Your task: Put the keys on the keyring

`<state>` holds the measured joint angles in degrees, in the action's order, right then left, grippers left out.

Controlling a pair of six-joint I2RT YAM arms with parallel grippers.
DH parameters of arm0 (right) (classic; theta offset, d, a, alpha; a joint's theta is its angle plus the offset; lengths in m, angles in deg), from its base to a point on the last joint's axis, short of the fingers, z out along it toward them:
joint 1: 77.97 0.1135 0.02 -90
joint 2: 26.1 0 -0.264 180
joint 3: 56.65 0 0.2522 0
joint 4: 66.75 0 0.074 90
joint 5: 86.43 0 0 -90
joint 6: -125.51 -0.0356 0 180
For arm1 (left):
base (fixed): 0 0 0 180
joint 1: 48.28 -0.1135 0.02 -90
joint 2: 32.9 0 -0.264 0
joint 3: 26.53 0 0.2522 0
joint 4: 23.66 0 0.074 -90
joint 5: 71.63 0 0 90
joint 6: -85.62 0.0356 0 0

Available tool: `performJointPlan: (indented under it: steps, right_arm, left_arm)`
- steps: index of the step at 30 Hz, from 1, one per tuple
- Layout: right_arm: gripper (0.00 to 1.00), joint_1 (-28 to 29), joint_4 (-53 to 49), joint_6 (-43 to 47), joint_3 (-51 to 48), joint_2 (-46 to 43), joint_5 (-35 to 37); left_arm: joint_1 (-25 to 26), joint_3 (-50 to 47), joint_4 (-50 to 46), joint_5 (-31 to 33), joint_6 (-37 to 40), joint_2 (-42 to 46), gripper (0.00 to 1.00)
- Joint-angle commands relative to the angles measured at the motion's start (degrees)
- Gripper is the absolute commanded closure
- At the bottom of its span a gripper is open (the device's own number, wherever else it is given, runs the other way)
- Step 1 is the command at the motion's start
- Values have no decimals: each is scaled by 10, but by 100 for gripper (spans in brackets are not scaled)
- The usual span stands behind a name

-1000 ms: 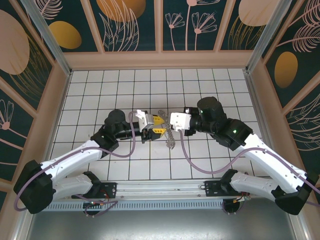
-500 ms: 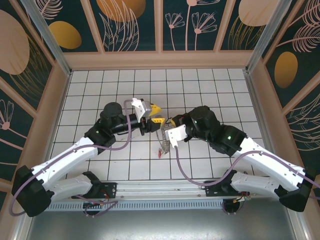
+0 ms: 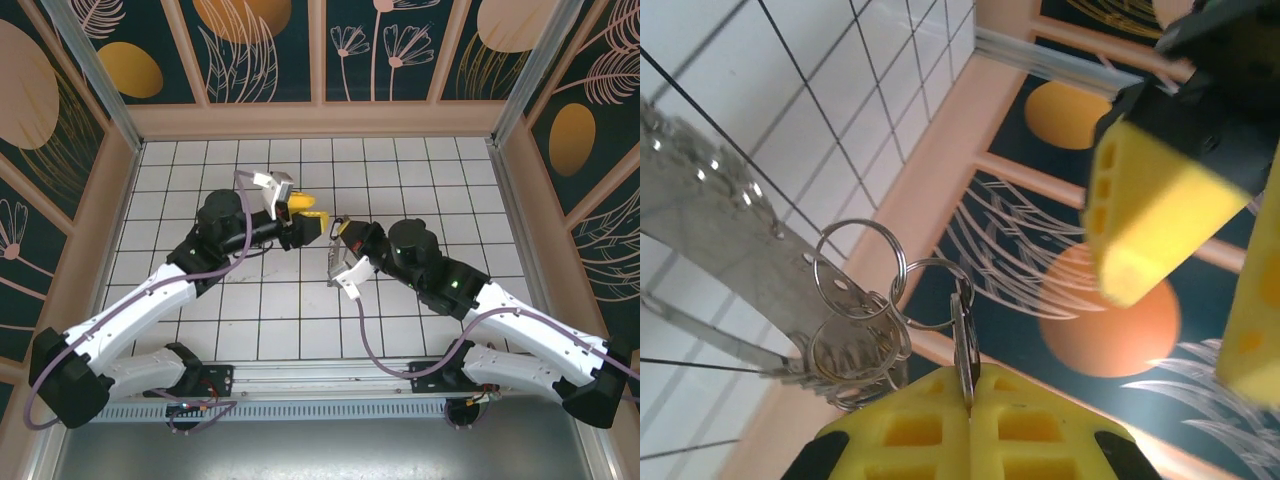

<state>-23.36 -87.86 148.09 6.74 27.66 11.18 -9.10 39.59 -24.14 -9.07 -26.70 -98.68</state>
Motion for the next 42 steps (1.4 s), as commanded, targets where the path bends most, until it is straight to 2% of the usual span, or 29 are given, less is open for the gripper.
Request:
performJointPlan:
  steps: [1,9,10,13,15,17,19,25,33,36,40,42]
  right_arm:
    - [100,-10,80,87,-3,-15,-10]
    - [100,-28,87,107,15,-10,-46]
    - [100,-28,89,107,16,-8,-49]
    - [100,-28,110,108,14,-3,-64]
    - [100,-28,129,101,12,-1,-73]
    - [100,-28,143,92,12,2,-90]
    - [100,-28,155,85,14,4,-97]
    - [100,-28,189,62,15,10,-121]
    - [100,-27,200,53,14,19,-129]
    - [100,-27,200,52,14,19,-126]
    - [100,-28,209,52,12,19,-123]
    - [100,-28,209,50,14,20,-127]
  left_arm:
    - [-5,16,-5,-66,-98,-9,35]
    - [-14,-12,5,-63,-122,1,36]
    - [-14,-15,14,-69,-129,-1,39]
    - [-14,-30,77,-94,-172,-5,54]
    - [-15,-30,89,-78,-205,-2,62]
    - [-16,-22,72,-61,-228,2,62]
    - [-18,-22,85,-78,-235,4,63]
    - [-18,-51,213,-151,-314,3,61]
    - [-19,-42,219,-159,-318,-3,89]
    - [-19,-47,231,-160,-325,-3,92]
    - [-19,-53,257,-167,-346,-3,90]
    - [-19,-55,279,-176,-352,-6,99]
